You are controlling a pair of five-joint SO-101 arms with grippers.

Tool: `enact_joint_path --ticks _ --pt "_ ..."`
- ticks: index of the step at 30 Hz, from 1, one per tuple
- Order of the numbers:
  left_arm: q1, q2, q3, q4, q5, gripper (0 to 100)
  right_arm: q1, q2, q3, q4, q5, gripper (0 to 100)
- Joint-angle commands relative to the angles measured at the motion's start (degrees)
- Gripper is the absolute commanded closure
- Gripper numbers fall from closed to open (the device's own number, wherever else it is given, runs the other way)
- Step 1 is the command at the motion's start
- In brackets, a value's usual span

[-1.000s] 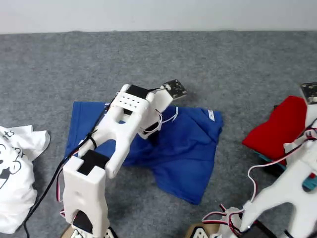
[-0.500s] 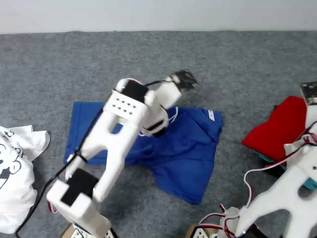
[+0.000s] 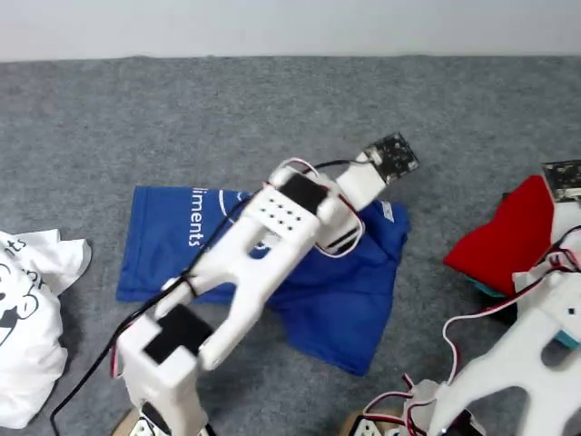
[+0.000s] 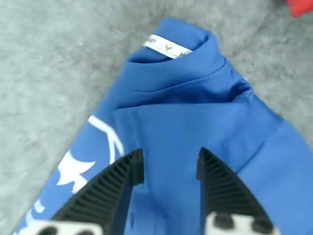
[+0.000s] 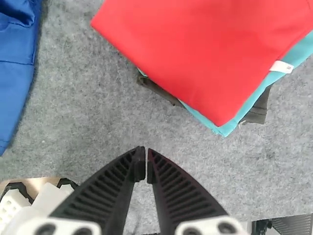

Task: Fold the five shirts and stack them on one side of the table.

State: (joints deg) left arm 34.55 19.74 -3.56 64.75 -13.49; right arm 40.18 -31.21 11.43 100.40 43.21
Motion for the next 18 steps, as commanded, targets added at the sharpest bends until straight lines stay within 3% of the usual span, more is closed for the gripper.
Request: enact_joint_path --ticks 1,11,18 --pt "1.85 2.90 -0.75 -2.90 0.44 82 0.40 -1.80 -0.26 1.98 -0.44 99.0" --pt "9.05 9.85 -8.13 -2.02 0.44 82 0.40 -1.80 -0.26 2.07 -0.62 99.0" --pt "4.84 8.97 -14.73 6.42 0.00 82 0.48 -1.80 -0.26 2.07 -0.62 99.0"
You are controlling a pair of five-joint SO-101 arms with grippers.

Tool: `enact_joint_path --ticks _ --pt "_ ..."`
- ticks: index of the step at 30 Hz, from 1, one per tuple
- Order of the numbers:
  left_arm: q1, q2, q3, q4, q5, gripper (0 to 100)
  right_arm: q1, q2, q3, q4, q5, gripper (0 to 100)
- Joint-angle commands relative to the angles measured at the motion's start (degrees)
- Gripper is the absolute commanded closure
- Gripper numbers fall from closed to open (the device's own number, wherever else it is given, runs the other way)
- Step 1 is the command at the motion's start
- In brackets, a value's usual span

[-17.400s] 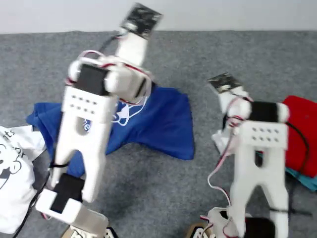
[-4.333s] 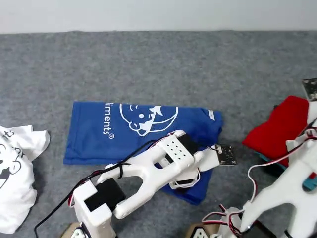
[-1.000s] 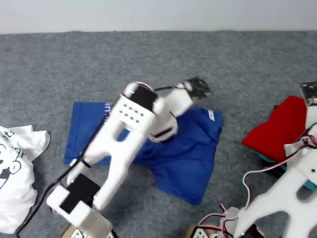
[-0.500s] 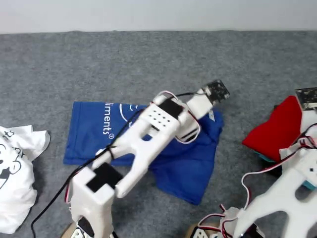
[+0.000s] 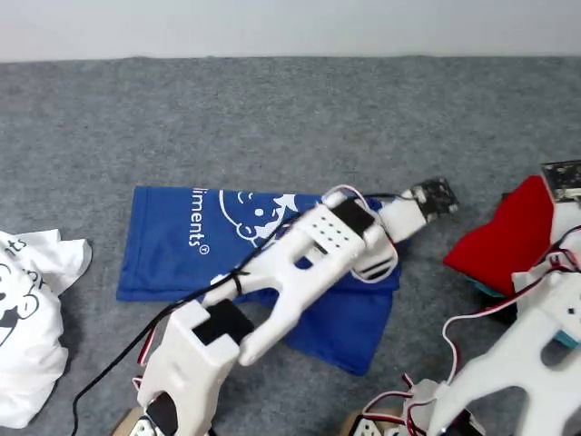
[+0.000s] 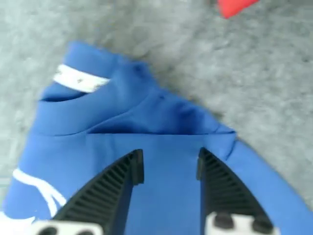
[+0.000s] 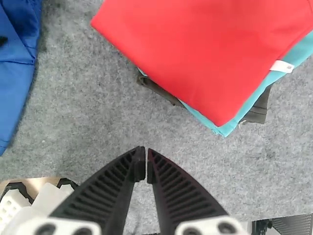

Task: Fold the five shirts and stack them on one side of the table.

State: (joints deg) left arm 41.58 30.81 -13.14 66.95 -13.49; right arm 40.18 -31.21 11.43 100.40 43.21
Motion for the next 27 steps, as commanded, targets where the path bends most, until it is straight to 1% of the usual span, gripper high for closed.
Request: enact_joint_path --ticks 1,5,10,12,16,21,27 --pt "-2.81 -2.73 -6.37 6.51 -0.70 82 0.48 -1.80 -0.26 2.07 -0.62 99.0" --pt "-2.37 -6.95 -8.66 15.91 -2.46 82 0.48 -1.80 -0.26 2.07 -0.62 99.0" --pt "1.32 -10.29 -8.48 27.08 -2.46 82 0.48 -1.80 -0.26 2.07 -0.62 99.0" --pt "3.43 -10.64 -7.08 30.24 -2.46 82 0.48 -1.71 -0.26 2.15 -0.62 98.9" --pt "6.95 -10.90 -0.66 30.95 -2.46 82 0.48 -1.54 -0.26 2.15 -0.62 98.9" --pt "10.99 -10.81 6.11 27.43 -2.20 81 0.66 -1.71 -0.26 2.15 -0.62 98.9" --pt "12.13 -10.29 12.79 22.95 -2.37 81 5.23 -1.45 -0.26 2.07 -0.18 98.9"
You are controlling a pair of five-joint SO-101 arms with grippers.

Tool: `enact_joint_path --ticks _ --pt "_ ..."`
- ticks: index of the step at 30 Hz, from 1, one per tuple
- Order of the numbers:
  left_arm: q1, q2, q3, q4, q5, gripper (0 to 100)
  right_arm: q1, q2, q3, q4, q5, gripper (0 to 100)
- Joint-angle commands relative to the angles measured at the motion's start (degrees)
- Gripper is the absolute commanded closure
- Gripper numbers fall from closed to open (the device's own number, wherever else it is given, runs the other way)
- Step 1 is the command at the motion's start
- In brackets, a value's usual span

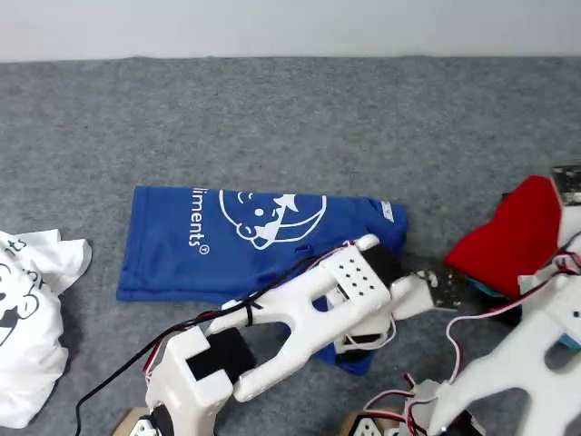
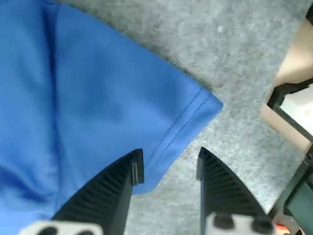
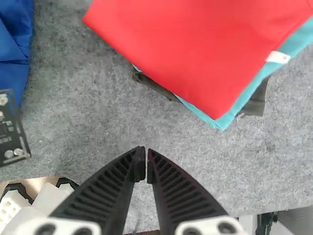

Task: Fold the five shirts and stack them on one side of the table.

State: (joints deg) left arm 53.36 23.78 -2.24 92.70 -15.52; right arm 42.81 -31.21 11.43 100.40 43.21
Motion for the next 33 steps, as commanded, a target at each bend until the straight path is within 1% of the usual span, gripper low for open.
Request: enact_joint_path --ticks 1,6,13,16,21,22,27,33 --pt "0.35 -3.25 3.12 -3.52 -0.44 81 3.47 -1.36 -0.26 1.98 -0.09 98.9" --pt "0.00 -3.34 6.99 -8.00 -0.09 81 6.37 -1.36 -0.26 1.98 3.78 98.9" --pt "-0.09 -3.25 12.53 -16.35 -0.09 81 6.29 -1.71 -0.26 1.98 3.69 98.9" --pt "-1.58 -3.34 14.90 -19.96 0.00 83 6.29 -1.71 -0.26 1.98 3.69 98.9" --pt "-2.81 -3.87 14.73 -20.13 -1.05 97 6.37 -1.71 -0.26 2.07 3.60 98.9" --pt "-2.64 -3.87 14.73 -19.96 -2.11 99 6.37 -1.71 -0.26 2.07 3.60 98.9" --pt "-2.81 -5.63 12.97 -16.18 -3.34 99 6.29 -1.71 -0.26 2.07 3.60 98.9" --pt "-2.90 -15.65 10.59 -12.75 -5.01 99 6.37 -1.71 -0.26 2.07 3.60 98.9"
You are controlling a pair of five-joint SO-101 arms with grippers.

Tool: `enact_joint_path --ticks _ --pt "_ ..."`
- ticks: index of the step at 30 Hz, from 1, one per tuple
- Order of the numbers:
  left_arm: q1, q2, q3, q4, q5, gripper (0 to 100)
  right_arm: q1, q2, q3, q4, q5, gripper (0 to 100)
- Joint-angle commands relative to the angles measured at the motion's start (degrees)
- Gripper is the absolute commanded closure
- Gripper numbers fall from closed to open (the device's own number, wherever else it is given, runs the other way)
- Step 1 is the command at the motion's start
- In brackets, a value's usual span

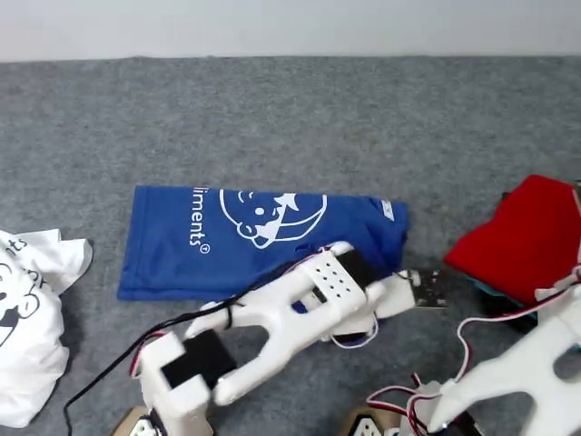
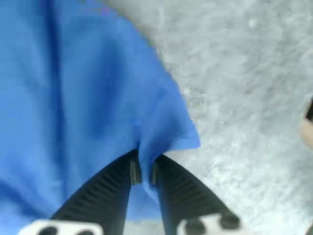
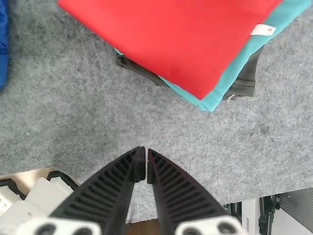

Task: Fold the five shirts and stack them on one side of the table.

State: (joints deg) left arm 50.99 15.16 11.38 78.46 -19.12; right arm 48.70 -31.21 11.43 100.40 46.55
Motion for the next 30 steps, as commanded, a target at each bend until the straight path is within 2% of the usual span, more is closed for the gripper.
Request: enact_joint_path --ticks 1,7,13,18,20,23,30 --pt "-0.53 -8.44 -3.12 1.76 -1.76 99 0.48 -1.71 -0.26 2.07 0.26 98.9" --pt "-5.54 -11.69 -3.21 -1.49 -2.02 99 0.40 -1.71 -0.26 2.07 0.26 98.9" --pt "-13.98 -11.52 -3.12 -13.89 -1.76 98 0.40 -1.71 -0.26 2.07 0.18 98.9" --pt "-16.62 -8.18 -3.30 -24.26 -1.93 98 0.31 -1.71 -0.26 2.07 0.18 98.9" --pt "-17.14 -5.19 -3.38 -26.64 -1.76 93 0.31 -1.71 -0.26 2.07 0.18 98.9" --pt "-17.76 -0.88 -3.38 -27.87 -1.49 82 0.31 -1.71 -0.26 2.07 0.18 98.9" --pt "-21.36 5.01 -6.90 -24.79 -3.25 81 0.57 -1.71 -0.26 2.07 0.18 98.9"
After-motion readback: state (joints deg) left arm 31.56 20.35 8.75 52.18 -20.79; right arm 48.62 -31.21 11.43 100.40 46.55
